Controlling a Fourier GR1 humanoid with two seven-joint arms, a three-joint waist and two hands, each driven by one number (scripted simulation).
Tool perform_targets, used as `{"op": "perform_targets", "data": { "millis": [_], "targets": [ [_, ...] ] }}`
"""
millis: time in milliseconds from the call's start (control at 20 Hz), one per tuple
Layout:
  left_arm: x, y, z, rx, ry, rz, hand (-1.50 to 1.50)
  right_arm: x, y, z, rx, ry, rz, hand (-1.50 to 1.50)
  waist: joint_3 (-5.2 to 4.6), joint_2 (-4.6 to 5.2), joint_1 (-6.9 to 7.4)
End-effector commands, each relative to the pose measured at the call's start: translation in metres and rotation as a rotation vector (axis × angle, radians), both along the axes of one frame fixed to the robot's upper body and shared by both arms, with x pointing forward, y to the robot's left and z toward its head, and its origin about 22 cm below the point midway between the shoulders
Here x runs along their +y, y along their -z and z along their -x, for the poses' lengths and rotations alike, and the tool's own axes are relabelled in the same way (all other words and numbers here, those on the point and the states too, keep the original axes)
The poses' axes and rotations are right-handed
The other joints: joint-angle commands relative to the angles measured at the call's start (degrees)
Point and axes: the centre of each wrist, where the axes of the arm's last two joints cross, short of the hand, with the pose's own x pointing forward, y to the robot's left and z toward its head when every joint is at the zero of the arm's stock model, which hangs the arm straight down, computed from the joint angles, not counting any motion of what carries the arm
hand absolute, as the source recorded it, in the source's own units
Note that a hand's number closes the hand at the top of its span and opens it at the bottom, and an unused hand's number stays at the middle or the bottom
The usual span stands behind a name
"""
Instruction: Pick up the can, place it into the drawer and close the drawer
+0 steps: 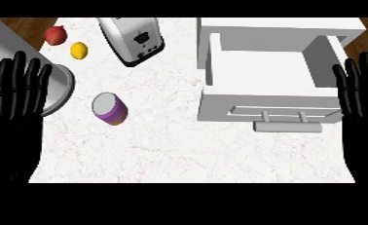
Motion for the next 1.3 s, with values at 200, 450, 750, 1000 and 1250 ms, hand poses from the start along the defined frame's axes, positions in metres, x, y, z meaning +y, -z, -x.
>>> {"op": "perform_targets", "data": {
  "millis": [200,450,750,1000,1250],
  "targets": [
    [-0.001,-0.004,-0.022,-0.038,0.628,-0.018,-1.50,0.013,-0.006,-0.005,-0.001,-0.112,0.007,-1.50,0.87,0.49,-2.49],
    [0.067,0.013,-0.033,0.283,0.687,-0.206,-1.50,-0.011,0.029,0.005,0.282,0.137,-0.063,-1.50,1.07,0.62,-2.35],
    [0.154,-0.014,-0.043,0.288,0.754,-0.207,-1.50,-0.041,0.025,0.032,0.293,0.166,-0.057,-1.50,1.20,0.07,-1.47],
    [0.183,-0.015,-0.049,0.302,0.788,-0.200,-1.50,-0.053,0.026,0.051,0.313,0.150,-0.049,-1.50,1.21,0.03,-1.02],
    [0.176,-0.002,-0.058,0.346,0.773,-0.178,-1.50,-0.064,0.036,0.062,0.293,0.173,-0.064,-1.50,1.22,0.05,-0.99]
  ]
}}
